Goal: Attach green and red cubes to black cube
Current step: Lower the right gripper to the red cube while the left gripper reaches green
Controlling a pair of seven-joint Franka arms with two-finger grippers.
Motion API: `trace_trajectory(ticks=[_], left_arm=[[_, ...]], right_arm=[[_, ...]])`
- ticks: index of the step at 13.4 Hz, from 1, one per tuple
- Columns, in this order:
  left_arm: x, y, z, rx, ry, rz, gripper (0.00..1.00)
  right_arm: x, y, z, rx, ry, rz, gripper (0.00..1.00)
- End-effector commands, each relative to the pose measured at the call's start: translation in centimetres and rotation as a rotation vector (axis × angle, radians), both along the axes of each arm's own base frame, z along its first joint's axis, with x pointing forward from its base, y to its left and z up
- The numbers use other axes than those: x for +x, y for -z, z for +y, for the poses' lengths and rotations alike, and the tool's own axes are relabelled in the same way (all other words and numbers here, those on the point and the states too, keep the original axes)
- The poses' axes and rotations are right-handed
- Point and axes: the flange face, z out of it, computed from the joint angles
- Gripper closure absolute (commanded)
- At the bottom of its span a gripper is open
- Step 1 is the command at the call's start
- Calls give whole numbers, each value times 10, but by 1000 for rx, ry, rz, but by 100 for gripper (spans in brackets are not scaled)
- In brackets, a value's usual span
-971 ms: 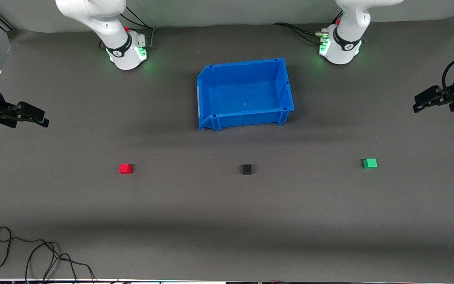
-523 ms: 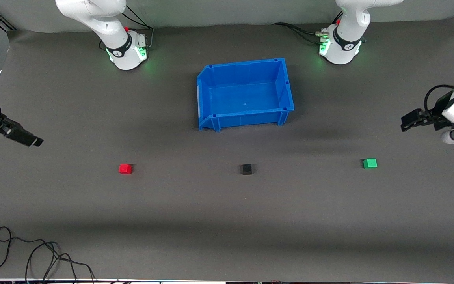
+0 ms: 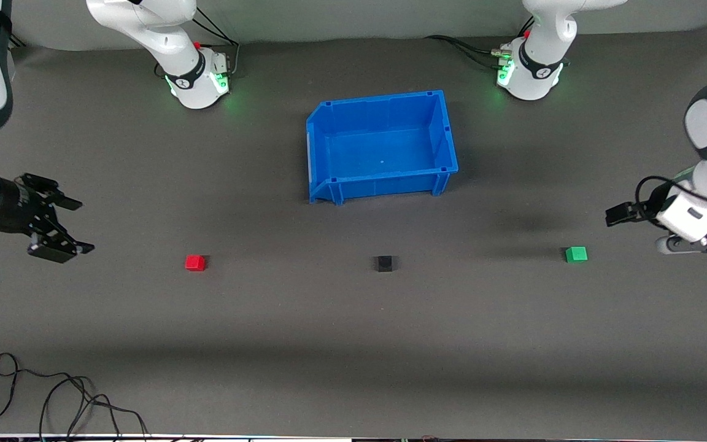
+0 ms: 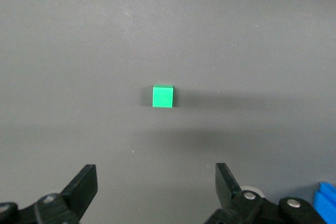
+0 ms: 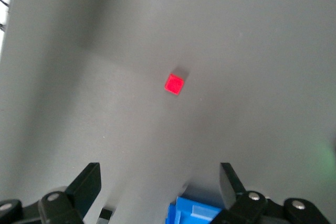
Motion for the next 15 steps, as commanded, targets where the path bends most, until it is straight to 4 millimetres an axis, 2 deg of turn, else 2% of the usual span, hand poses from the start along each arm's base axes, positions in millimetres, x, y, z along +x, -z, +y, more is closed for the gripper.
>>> trace_trajectory(ticks=[1, 3, 5, 8, 10, 13, 15], left_arm=[[0, 44, -1, 3, 19, -23, 1], [15, 81, 0, 3, 19, -26, 1], [21, 111, 1, 12, 30, -20, 7], [34, 142, 1, 11, 30, -14, 9], [35, 162, -1, 13, 36, -15, 12], [32, 198, -1, 13, 37, -13, 14], [31, 210, -1, 12, 38, -7, 14]], right_arm=[[9, 54, -1, 57, 93, 8, 0], [8, 98, -2, 66, 136, -28, 0], [8, 146, -5, 89, 191, -38, 0], [10, 211, -4, 111, 265, -43, 0], [7, 246, -6, 117, 310, -44, 0], [-7, 281, -1, 125, 352, -39, 0], [-14, 301, 1, 113, 362, -27, 0]])
